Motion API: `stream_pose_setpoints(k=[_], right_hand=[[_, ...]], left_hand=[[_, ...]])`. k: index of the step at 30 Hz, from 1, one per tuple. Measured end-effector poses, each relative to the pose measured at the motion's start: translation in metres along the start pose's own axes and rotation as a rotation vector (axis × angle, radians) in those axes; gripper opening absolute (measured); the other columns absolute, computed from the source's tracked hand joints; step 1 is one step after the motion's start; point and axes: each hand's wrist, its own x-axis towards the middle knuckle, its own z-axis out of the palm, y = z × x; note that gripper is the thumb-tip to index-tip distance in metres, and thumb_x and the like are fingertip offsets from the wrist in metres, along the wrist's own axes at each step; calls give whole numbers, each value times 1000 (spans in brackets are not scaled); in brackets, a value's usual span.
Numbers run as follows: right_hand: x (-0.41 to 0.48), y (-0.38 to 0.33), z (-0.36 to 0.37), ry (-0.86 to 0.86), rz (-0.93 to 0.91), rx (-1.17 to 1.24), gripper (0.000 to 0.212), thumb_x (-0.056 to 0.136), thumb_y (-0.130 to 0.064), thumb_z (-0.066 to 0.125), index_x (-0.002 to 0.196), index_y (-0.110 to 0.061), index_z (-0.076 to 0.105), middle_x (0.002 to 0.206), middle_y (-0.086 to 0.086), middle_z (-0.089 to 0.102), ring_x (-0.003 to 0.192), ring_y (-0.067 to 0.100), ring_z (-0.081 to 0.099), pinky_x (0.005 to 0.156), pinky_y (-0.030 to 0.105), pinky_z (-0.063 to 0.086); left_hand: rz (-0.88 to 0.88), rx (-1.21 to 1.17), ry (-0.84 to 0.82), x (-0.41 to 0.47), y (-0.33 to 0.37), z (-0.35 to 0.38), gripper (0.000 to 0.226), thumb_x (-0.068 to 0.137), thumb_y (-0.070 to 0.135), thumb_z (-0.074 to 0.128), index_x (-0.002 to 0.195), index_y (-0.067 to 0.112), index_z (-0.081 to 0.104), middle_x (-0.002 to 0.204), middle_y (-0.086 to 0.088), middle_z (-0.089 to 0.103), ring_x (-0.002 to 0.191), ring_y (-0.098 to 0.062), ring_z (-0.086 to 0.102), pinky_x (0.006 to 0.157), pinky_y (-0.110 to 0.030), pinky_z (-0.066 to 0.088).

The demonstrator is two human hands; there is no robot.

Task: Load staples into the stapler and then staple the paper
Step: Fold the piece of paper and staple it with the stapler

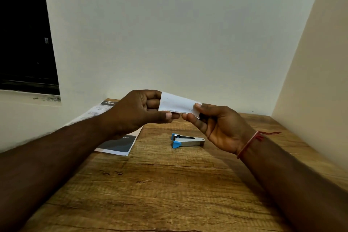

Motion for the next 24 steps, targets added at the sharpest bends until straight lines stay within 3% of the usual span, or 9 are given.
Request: stream_pose_setpoints(k=[6,11,14,19,24], right_hand=[[0,-2,1,-12,-8,-8,34,88,-2,73,119,14,72,119,28,80,99,33,84,79,26,69],[-2,4,6,-61,-175,-259,47,81,4,78,127,6,74,119,23,82,108,28,83,90,28,66],[-3,6,8,-35,-302,-424,49,76,-2,85,125,-2,77,118,20,83,112,31,82,98,36,66],[-3,8,10,80,-431,-568,30,91,-4,82,120,-7,78,106,19,85,101,33,84,86,36,69],[0,7,9,123,-402,-494,21,95,-8,80,114,0,79,102,26,82,92,34,83,84,38,69]], left_hand=[[36,-28,65,-2,5,7,32,106,8,72,138,3,71,117,-17,87,113,-30,85,98,-37,69],[38,-55,125,-1,6,10,21,109,9,68,127,1,73,111,-24,86,106,-35,86,94,-40,71],[20,-87,167,1,7,12,12,107,11,71,109,0,71,100,-25,86,95,-34,88,82,-36,73],[13,-95,194,4,9,12,16,106,14,72,100,0,70,76,-17,79,74,-28,85,65,-32,69],[7,-75,229,4,8,15,34,105,15,73,113,-18,66,69,-18,73,59,-21,78,59,-32,66]])
